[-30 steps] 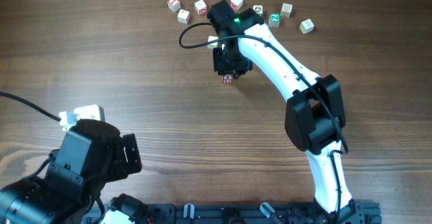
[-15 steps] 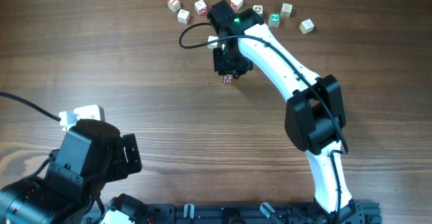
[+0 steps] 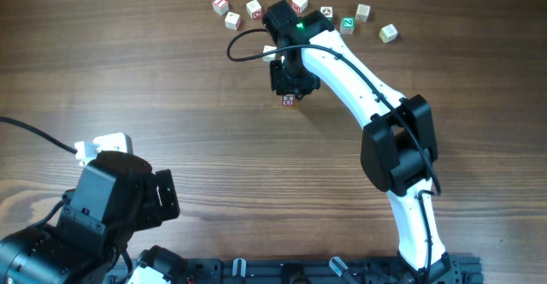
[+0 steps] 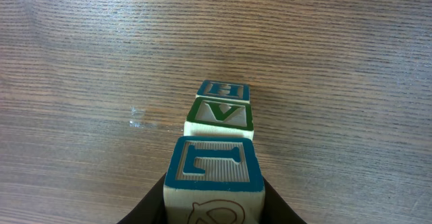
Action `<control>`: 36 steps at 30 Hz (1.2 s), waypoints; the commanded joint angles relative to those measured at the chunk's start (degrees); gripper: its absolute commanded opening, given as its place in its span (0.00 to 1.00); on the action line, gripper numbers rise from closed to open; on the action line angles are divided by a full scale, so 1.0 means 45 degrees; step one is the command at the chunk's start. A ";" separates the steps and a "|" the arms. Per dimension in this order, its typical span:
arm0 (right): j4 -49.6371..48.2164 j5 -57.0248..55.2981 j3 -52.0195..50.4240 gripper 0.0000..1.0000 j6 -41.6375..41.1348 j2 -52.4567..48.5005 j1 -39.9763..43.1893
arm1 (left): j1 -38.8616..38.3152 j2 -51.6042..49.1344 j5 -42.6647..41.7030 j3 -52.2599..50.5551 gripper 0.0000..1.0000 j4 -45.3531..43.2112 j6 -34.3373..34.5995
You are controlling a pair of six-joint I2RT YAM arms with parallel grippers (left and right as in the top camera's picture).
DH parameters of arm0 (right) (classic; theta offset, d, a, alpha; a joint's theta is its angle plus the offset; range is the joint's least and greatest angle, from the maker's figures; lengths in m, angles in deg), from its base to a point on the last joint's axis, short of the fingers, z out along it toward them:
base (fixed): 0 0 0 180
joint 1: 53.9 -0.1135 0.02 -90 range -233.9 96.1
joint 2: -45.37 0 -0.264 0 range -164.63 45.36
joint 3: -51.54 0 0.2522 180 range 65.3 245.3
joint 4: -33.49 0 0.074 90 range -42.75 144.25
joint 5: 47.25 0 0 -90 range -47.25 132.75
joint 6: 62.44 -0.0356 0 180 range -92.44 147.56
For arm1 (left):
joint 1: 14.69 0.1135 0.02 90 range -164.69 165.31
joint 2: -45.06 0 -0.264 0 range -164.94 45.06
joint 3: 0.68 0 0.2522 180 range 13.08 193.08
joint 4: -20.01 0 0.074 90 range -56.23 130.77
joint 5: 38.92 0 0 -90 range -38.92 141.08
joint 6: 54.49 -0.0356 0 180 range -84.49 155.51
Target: Form a tower
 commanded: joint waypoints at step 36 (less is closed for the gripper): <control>0.4964 -0.0427 0.5479 1.00 -0.0437 0.8714 0.0005 | 0.0068 0.0034 0.0209 0.0005 1.00 0.0005 -0.0199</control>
